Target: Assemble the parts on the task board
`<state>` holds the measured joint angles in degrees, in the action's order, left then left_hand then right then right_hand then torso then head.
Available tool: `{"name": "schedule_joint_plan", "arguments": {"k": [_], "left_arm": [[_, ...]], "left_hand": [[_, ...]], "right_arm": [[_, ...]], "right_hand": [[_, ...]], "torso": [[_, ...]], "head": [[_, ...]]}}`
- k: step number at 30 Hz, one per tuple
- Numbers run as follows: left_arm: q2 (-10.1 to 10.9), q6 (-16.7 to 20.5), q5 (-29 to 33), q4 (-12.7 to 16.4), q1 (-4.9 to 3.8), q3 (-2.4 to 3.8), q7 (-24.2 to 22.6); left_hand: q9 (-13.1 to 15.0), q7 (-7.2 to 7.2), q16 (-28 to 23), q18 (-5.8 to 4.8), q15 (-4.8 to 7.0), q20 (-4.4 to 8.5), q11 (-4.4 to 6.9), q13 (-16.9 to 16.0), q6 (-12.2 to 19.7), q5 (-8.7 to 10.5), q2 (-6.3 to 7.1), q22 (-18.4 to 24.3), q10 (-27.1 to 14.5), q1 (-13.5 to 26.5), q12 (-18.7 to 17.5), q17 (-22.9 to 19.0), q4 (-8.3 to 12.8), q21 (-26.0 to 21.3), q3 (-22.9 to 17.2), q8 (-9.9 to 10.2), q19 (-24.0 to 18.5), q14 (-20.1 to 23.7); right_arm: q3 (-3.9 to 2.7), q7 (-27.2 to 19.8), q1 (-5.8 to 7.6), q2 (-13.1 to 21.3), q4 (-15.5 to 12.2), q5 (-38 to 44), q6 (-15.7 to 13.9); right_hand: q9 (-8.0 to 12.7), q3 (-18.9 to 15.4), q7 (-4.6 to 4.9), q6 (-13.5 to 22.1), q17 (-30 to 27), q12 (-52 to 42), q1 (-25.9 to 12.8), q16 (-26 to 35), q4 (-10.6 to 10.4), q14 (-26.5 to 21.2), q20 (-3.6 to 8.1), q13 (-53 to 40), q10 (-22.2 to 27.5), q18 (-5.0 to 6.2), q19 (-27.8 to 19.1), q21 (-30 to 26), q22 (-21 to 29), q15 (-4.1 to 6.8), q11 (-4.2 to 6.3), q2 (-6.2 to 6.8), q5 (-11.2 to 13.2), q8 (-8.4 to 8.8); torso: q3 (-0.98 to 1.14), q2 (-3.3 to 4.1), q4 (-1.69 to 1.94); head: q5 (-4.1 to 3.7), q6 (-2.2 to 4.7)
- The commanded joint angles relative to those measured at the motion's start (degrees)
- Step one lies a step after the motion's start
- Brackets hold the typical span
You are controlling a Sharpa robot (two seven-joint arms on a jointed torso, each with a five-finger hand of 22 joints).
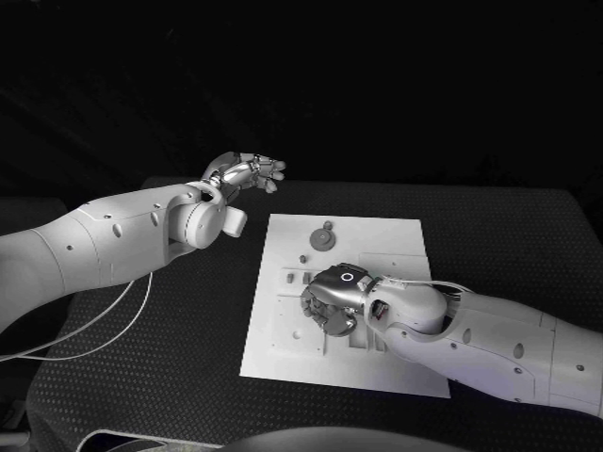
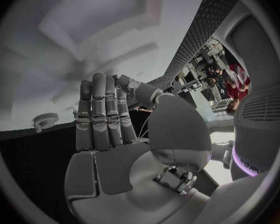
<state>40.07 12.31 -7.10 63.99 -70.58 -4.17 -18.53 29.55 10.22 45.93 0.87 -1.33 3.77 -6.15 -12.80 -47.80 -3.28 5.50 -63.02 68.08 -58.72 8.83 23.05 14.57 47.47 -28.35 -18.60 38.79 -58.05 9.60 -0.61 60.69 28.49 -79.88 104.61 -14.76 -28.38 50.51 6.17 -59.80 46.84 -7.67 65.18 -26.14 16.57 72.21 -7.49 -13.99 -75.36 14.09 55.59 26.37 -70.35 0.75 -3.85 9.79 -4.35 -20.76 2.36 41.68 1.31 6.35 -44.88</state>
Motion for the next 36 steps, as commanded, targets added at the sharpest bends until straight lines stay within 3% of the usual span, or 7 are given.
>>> {"name": "schedule_joint_plan", "arguments": {"k": [1, 6, 18, 24, 28, 34, 36], "left_arm": [[0.02, -0.58, 0.31, 0.17, -0.04, 0.04, -0.2], [0.04, -0.48, 0.31, 0.08, -0.04, 0.04, -0.19], [0.24, -0.64, 0.31, 0.02, -0.04, 0.04, -0.2], [0.28, -0.68, 0.32, -0.06, -0.04, 0.03, -0.2], [0.29, -0.8, 0.32, -0.2, -0.03, 0.03, -0.19], [0.18, -0.95, 0.32, -0.7, 0.03, 0.01, -0.19], [0.1, -0.98, 0.32, -0.86, 0.06, 0.01, -0.2]], "left_hand": [[-0.09, -0.06, -0.22, 0.88, -0.07, 0.46, -0.08, 0.09, 0.5, -0.06, -0.22, -0.1, -0.49, 0.24, -0.17, 0.09, 0.22, -0.38, 0.01, -0.25, 0.21, -0.35], [-0.12, -0.05, -0.29, 0.87, -0.1, 0.45, -0.11, 0.1, 0.55, -0.06, -0.2, -0.12, -0.55, 0.27, -0.19, 0.13, 0.2, -0.42, 0.03, -0.27, 0.18, -0.31], [-0.17, -0.04, -0.39, 0.86, -0.12, 0.43, -0.13, 0.12, 0.6, -0.05, -0.19, -0.15, -0.61, 0.3, -0.21, 0.18, 0.19, -0.47, 0.05, -0.33, 0.15, -0.26], [-0.19, -0.04, -0.43, 0.86, -0.13, 0.43, -0.14, 0.13, 0.61, -0.05, -0.2, -0.16, -0.63, 0.3, -0.21, 0.2, 0.18, -0.49, 0.05, -0.35, 0.14, -0.25], [-0.2, -0.04, -0.45, 0.86, -0.14, 0.42, -0.14, 0.13, 0.62, -0.05, -0.21, -0.17, -0.63, 0.3, -0.21, 0.21, 0.18, -0.5, 0.05, -0.37, 0.13, -0.24], [-0.21, -0.04, -0.47, 0.86, -0.14, 0.42, -0.14, 0.13, 0.62, -0.05, -0.23, -0.18, -0.64, 0.29, -0.2, 0.23, 0.19, -0.51, 0.04, -0.4, 0.12, -0.24], [-0.22, -0.04, -0.48, 0.86, -0.14, 0.42, -0.14, 0.13, 0.62, -0.05, -0.24, -0.19, -0.64, 0.29, -0.2, 0.24, 0.18, -0.52, 0.04, -0.4, 0.12, -0.25]], "right_arm": [[0.08, -0.4, -0.09, 0.24, 0.39, -1.31, 0.66], [0.08, -0.72, -0.06, 0.58, 0.33, -2.22, -1.36], [0.06, 0.28, 0.99, 2.1, -1.41, -3.65, -7.82], [-0.14, -0.28, 2.77, 4.59, -3.66, -5.25, -8.48], [-1.43, -1.49, 4.32, 7.22, -6.01, -9.78, -8.65], [-4.84, 0.41, 6.68, 11.56, -6.78, -18.53, -0.29], [-5.02, 0.61, 7.29, 12.49, -5.98, -19.3, 0.73]], "right_hand": [[0.52, -2.11, 0.84, 2.44, 0.07, 1.58, -1.16, 0.98, 0.02, -1.44, -0.27, 0.54, 2.47, 0.89, -1.42, 0.03, -0.75, -0.53, -1.02, 1.07, -2.27, 1.46], [1.97, -6.19, 2.75, 6.81, 0.33, 4.0, -1.56, 2.36, 0.05, -3.65, -0.88, 2.23, 7.67, 0.75, -3.84, 0.13, -2.29, -1.86, -3.15, 3.41, -3.53, 4.11], [3.45, -8.72, 2.84, 9.72, -0.12, 3.77, -1.41, 5.13, -0.21, -7.84, -2.18, 6.66, 15.95, 0.46, -8.07, -0.54, -4.55, -4.49, -6.06, 6.73, -2.85, 5.26], [3.53, -8.6, 3.02, 9.7, -0.21, 3.34, -1.37, 5.15, -0.25, -7.79, -2.27, 6.99, 16.11, 0.55, -8.19, -0.44, -4.9, -4.51, -6.07, 6.75, -2.65, 5.15], [3.62, -8.3, 2.94, 9.27, 0.29, 1.57, -1.44, 3.79, -0.35, -6.24, -2.12, 7.14, 14.5, 0.91, -6.75, 0.61, -5.62, -3.64, -5.2, 6.38, -2.67, 4.73], [3.92, -8.31, 2.72, 8.84, 2.54, -2.61, -1.2, -1.2, -0.17, -4.3, -0.64, 7.09, 12.5, 0.91, -3.8, 3.7, -5.98, -2.04, -3.69, 4.79, -1.72, 4.16], [4.12, -8.43, 2.42, 9.31, 3.14, -3.33, -1.42, -2.61, -0.16, -4.75, -0.55, 7.22, 12.79, 0.91, -3.86, 4.53, -6.03, -2.06, -3.64, 4.4, -0.42, 4.32]], "torso": [[0.05, -0.04, -0.14], [0.08, 0.0, -0.09], [0.08, -0.06, -0.18], [0.14, -0.01, -0.03], [0.18, -0.03, -0.08], [0.18, -0.15, -0.31], [0.17, -0.17, -0.31]], "head": [[0.08, -0.07], [0.01, -0.01], [-0.35, 0.38], [-0.68, 0.76], [-0.98, 1.23], [-1.39, 2.17], [-1.64, 2.4]]}}
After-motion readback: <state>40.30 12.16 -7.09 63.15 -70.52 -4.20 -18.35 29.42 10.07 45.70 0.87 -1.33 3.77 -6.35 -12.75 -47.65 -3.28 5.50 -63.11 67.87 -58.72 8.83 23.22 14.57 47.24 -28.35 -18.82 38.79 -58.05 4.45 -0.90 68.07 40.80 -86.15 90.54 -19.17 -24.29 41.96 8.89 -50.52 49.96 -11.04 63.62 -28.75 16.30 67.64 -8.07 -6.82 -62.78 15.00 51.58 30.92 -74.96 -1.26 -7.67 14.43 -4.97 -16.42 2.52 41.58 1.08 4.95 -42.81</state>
